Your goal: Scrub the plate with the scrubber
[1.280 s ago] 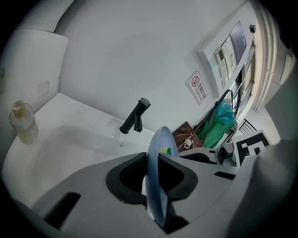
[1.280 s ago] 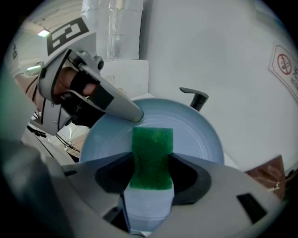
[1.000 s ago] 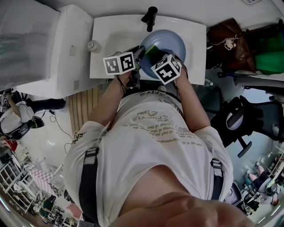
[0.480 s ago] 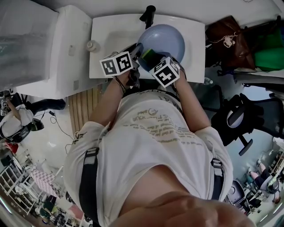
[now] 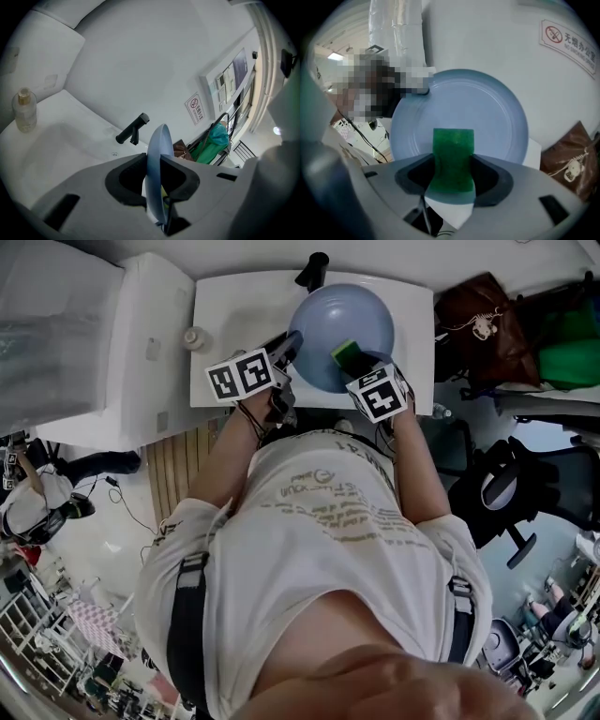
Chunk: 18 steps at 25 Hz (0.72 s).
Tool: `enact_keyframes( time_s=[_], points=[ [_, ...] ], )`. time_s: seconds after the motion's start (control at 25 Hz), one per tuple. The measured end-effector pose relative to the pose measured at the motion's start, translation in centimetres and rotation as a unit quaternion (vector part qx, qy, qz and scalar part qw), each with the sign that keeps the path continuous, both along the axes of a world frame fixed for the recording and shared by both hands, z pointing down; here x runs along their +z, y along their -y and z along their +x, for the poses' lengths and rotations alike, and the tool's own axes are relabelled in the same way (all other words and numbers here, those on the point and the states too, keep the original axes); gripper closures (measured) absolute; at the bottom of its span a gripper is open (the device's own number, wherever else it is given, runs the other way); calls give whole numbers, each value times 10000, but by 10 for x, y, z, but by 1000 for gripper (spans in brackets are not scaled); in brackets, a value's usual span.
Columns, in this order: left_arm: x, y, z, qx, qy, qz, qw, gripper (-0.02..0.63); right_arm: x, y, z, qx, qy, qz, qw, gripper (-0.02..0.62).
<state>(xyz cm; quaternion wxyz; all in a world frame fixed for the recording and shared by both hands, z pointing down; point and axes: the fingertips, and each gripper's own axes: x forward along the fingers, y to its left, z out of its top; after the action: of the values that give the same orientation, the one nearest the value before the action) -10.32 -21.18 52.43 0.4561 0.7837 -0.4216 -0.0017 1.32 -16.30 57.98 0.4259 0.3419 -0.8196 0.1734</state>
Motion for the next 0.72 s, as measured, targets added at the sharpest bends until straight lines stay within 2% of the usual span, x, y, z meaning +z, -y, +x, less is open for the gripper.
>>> enact_keyframes(
  time_s=[0.28, 0.52, 0.72],
  points=[
    [-8, -3, 11, 388, 180, 176, 9989, 535, 3, 15, 40, 826, 21, 98, 9965, 357],
    [-16, -8, 20, 678, 242, 401, 9966, 531, -2, 30, 63, 1769, 460, 2, 9832, 357],
    [-21, -14, 26, 973, 436, 617, 9924, 531, -10, 43, 74, 2113, 944, -8, 9729, 354]
  ],
)
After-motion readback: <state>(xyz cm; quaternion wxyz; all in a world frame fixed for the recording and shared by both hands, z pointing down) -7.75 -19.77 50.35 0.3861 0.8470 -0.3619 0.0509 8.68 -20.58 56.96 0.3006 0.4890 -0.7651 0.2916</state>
